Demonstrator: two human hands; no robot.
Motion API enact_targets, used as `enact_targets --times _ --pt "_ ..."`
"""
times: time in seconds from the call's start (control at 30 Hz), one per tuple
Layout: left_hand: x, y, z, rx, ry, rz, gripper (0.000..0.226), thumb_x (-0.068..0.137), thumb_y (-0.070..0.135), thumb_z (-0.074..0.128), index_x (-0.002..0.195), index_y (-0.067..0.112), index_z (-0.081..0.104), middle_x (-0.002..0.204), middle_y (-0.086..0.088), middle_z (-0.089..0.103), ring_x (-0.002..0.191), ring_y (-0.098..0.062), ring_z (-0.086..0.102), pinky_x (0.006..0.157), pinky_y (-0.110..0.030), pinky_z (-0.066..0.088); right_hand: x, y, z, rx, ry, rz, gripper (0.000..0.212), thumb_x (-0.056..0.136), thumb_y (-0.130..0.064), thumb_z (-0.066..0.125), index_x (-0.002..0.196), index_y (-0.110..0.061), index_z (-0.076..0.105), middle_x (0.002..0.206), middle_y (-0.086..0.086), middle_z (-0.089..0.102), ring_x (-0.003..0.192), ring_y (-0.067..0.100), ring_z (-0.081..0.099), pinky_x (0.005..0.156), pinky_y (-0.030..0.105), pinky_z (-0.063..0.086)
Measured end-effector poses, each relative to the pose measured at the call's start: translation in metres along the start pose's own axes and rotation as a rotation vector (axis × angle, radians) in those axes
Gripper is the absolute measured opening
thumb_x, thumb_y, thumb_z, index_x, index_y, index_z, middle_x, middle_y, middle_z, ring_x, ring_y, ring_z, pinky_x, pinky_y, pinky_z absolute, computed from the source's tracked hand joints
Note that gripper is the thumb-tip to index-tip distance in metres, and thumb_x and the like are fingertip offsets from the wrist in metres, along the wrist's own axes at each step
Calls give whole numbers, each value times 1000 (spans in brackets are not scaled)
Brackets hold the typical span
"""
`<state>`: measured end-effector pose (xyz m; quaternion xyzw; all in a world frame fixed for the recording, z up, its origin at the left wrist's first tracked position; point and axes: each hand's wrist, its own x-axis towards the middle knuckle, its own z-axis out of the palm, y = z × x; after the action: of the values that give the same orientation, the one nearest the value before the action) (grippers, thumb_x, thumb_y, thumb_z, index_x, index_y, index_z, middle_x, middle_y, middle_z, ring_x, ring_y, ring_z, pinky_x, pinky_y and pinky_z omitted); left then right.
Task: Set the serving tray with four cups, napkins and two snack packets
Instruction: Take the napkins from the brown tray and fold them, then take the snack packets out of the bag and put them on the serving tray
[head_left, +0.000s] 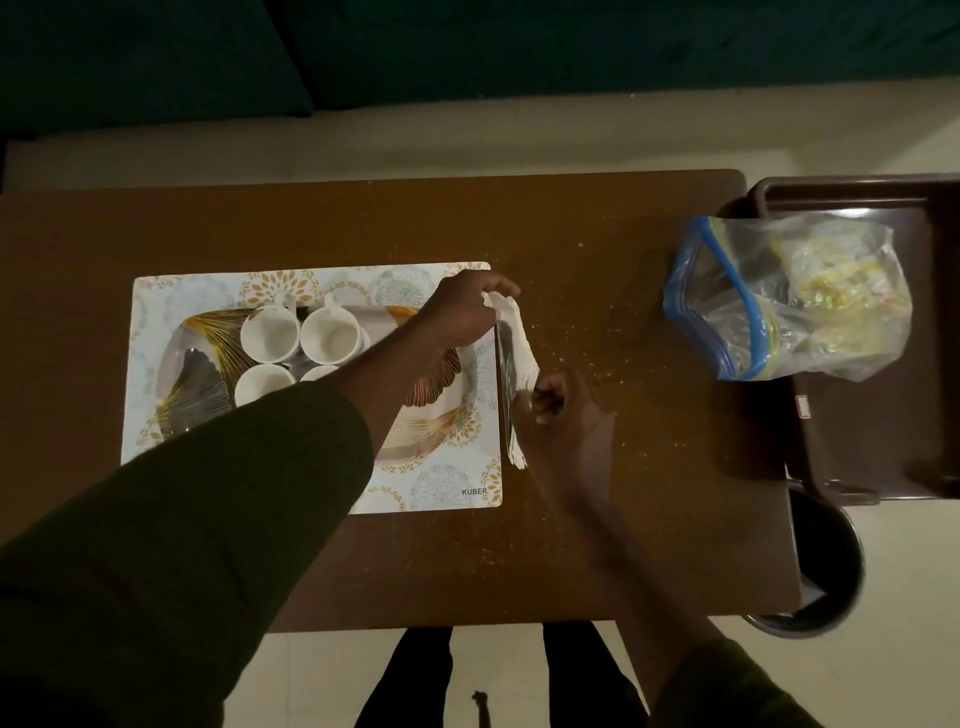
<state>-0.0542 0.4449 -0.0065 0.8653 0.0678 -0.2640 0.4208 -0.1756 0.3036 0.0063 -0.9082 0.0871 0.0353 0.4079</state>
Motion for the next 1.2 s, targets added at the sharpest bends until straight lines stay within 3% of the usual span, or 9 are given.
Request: enact_targets --times 0.17,0.2,0.27,0.33,0.5,0.6,0.83,1.0,1.2 --pt "-3 1 -2 12 -13 -20 47 88 -6 44 118 20 68 135 -10 60 70 -13 56 62 -31 46 2 -2 0 3 18 -43 9 85 -16 67 86 -13 59 71 -2 62 59 13 57 50 25 44" --pt "-4 2 -2 18 -21 -25 48 87 -7 43 118 20 68 135 -9 60 74 -21 62 57 -33 45 3 -2 0 1 17 -39 8 84 -13 68 85 -13 60 72 -1 63 60 12 57 50 22 42" --pt "-6 5 -1 35 -29 -29 48 87 -9 43 118 18 68 136 -7 59 106 -36 63 73 -34 47 5 -2 0 -9 9 -29 6 83 -8 68 84 -12 63 73 0 65 61 13 57 53 19 39" --pt "-7 7 0 38 -23 -39 47 87 -8 45 120 17 67 135 -5 59 116 -37 58 81 -36 49 6 -2 0 1 -8 -26 5 82 -10 69 82 -12 64 73 1 64 61 14 56 52 21 39" --pt "2 16 -1 4 42 -40 41 87 -3 48 117 19 66 124 -5 62 109 -29 61 60 -16 39 22 -1 -19 28 38 -54 22 84 -37 66 80 -16 62 71 -3 60 61 10 53 51 18 38" --pt "14 31 0 -54 103 -12 33 91 2 51 114 19 67 118 -5 66 106 -26 63 53 -13 36 45 8 -45 15 108 -11 18 85 -33 65 74 -22 57 68 -7 57 59 3 51 51 9 33" --pt "22 79 27 -178 161 54 20 93 11 57 104 24 67 112 -2 68 103 -17 62 84 -33 53 98 30 -110 -13 161 -60 8 84 -15 61 82 -9 67 77 2 68 69 15 63 63 33 53" --pt "20 122 69 -342 77 -60 24 94 11 56 115 21 63 119 -5 65 105 -21 62 87 -39 54 134 53 -154 -59 221 -156 7 82 -7 61 85 -4 67 80 8 69 73 19 64 68 37 54" --pt "24 148 130 -562 -62 -409 35 94 18 57 128 22 48 130 -8 54 110 -26 54 88 -43 52 152 84 -166 -429 2 48 50 76 -50 68 111 -17 55 115 5 56 109 26 49 88 39 42"
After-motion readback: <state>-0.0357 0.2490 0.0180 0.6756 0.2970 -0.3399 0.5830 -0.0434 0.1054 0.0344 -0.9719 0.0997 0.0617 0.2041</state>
